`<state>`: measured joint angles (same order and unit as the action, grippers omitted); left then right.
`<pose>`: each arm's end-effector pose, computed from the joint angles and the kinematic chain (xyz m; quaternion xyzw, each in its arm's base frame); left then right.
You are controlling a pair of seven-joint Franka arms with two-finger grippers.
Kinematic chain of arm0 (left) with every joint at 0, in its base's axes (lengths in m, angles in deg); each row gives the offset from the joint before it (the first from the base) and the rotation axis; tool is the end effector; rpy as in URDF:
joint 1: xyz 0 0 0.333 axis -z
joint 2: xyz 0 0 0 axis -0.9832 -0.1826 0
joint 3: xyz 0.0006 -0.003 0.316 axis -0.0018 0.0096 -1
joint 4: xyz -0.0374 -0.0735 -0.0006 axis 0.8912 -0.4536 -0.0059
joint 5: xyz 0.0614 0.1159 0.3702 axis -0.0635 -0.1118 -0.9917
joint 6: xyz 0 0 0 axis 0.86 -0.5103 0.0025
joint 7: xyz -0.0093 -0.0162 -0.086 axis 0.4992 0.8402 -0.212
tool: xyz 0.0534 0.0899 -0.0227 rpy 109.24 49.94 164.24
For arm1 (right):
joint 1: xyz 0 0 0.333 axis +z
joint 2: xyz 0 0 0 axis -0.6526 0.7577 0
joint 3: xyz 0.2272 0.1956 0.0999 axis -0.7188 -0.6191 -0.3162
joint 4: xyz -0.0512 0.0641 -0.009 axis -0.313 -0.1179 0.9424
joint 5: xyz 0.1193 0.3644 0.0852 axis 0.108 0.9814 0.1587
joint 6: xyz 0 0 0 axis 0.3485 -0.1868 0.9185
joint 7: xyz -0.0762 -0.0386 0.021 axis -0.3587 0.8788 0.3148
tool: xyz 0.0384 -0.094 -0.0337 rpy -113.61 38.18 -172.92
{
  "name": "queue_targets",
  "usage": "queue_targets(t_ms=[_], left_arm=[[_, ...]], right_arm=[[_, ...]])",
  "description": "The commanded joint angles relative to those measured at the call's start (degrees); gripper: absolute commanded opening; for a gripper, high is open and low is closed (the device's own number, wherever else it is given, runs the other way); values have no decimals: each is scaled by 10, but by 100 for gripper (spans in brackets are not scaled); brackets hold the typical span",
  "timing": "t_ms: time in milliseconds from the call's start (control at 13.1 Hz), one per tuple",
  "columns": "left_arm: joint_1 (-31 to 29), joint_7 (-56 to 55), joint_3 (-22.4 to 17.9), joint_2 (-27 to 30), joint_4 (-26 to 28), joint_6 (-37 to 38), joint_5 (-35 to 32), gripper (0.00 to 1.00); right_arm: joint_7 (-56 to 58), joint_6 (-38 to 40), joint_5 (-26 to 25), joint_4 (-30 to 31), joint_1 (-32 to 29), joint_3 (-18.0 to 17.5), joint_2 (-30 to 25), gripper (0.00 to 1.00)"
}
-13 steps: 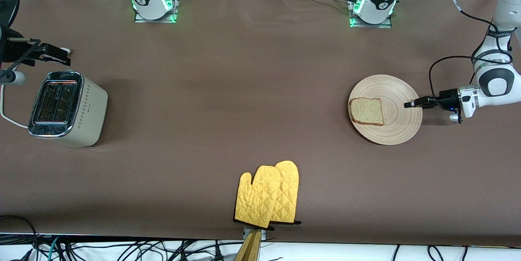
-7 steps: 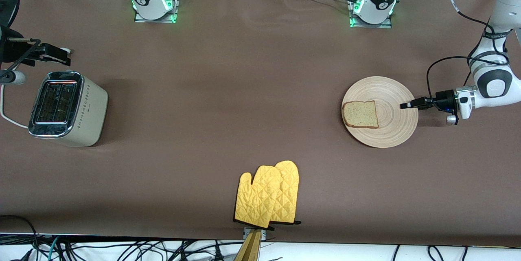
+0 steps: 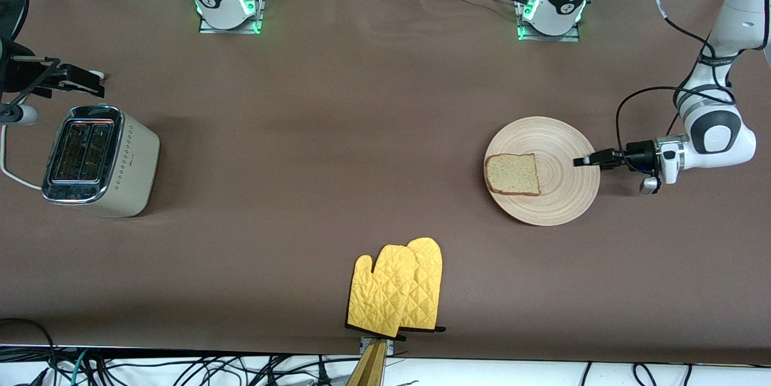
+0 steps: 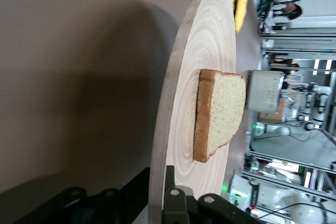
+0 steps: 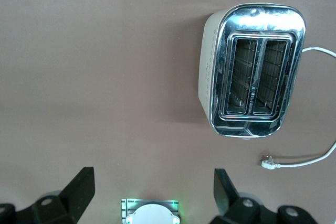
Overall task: Move plate and put bread in toaster
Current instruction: 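Slide the wooden plate with the left gripper toward the toaster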
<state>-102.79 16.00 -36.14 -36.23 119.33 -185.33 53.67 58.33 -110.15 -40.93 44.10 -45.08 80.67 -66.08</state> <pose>0.5310 0.1324 0.1394 0.8411 0.0346 -0.0314 0.5388 0.5644 -0.0216 0.5852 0.9950 0.0119 -0.0981 0.0116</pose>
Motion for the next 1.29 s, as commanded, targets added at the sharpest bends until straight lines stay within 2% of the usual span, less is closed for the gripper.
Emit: queue_targets(t_ms=[0,229,609,762,914,1219], left_arm=[[27,16,0,-5,-9,39,55,0],[85,13,0,-17,-9,39,111,0],[217,14,-2,-43,-9,22,258,0],[260,16,-1,-44,-9,-28,284,0],[296,17,-4,-46,-9,-44,322,0],[357,-6,-11,-45,-34,-106,335,0]], right_arm=[[3,4,9,-15,-4,0,7,100],[3,1,9,-16,-4,-1,7,100],[5,-7,9,-16,-2,-3,6,100],[5,-9,9,-16,-2,-3,7,100],[4,-8,9,-16,-2,-2,7,100],[4,-9,9,-16,-4,-1,7,100]])
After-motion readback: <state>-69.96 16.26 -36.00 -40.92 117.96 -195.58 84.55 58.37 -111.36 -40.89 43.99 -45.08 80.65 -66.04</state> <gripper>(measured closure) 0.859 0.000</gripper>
